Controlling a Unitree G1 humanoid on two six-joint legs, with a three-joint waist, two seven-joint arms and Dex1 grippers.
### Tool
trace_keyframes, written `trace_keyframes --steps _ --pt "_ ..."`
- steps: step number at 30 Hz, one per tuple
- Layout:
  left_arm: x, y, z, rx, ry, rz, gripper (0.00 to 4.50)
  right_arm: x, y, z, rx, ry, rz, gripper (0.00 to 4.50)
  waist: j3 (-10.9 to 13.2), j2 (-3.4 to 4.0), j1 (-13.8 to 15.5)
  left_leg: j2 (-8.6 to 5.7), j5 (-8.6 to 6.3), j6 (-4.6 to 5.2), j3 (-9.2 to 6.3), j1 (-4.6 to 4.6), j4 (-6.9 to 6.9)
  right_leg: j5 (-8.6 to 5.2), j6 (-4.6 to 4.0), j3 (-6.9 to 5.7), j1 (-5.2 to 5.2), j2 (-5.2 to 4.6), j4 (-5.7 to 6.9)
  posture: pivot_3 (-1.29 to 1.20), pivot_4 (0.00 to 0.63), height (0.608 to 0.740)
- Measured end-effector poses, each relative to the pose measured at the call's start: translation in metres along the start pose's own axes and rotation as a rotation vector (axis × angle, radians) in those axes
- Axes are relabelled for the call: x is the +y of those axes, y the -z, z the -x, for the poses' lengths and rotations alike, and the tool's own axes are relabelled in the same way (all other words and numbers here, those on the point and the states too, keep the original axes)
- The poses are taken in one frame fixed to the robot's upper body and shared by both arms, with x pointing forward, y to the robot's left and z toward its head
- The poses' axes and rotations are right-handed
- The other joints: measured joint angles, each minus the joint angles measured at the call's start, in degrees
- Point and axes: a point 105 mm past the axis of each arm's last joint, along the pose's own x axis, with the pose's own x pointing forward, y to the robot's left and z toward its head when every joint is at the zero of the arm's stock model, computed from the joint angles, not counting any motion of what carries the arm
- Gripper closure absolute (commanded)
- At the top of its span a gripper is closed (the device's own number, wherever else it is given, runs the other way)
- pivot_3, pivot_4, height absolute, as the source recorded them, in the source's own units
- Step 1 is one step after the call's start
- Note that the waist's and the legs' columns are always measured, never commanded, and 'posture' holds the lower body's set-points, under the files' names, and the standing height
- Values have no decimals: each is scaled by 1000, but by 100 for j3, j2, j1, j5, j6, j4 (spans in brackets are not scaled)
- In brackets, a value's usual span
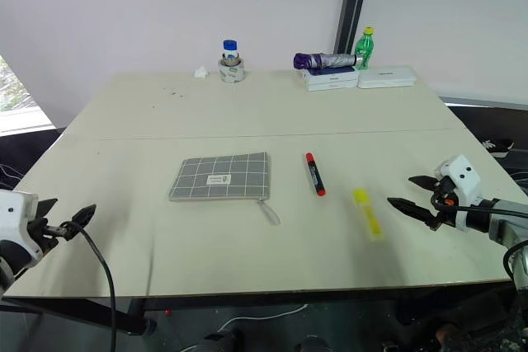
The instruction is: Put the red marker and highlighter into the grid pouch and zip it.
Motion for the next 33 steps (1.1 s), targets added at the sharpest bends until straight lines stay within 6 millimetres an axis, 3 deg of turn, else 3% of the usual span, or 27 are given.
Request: trace_keyframes --steps 9,15,22,25,31,32,33 --pt "1 -3 -6 -19 -9 13 197 0 -1 -2 -13 6 6 256 0 0 2 -1 0 0 0 0 0 1 3 0 1 0 0 0 150 740" --pt "-14 -1 -15 -38 32 -23 197 -3 -26 -18 -106 47 24 256 0 0 -20 1 0 0 1 1 0 4 8 1 0 3 1 0 150 740" --pt "-28 1 -28 -56 94 -192 197 45 -58 -63 -195 -79 56 256 0 0 13 -4 -1 1 -3 -3 -1 9 16 0 -3 0 0 0 150 740" --pt "-27 0 -32 -63 107 -244 0 63 -69 -73 -223 -116 64 1140 0 0 14 -5 -1 1 -6 -4 -1 9 16 -2 -3 -1 0 0 150 740" --pt "-33 -5 -44 -92 169 -368 0 85 -71 -98 -193 -134 47 4173 0 0 -10 -4 -1 1 -7 -3 -2 9 16 -2 -6 0 1 0 150 740" --pt "-34 -4 -46 -92 178 -390 0 88 -71 -103 -187 -134 41 4486 0 0 -14 -4 -1 1 -5 -3 -5 9 16 1 -9 0 1 0 150 740" --pt "-34 -4 -49 -92 191 -425 0 91 -72 -108 -183 -126 39 4486 0 0 -19 -4 -1 1 -5 -3 -7 9 17 0 -11 2 2 0 150 740"
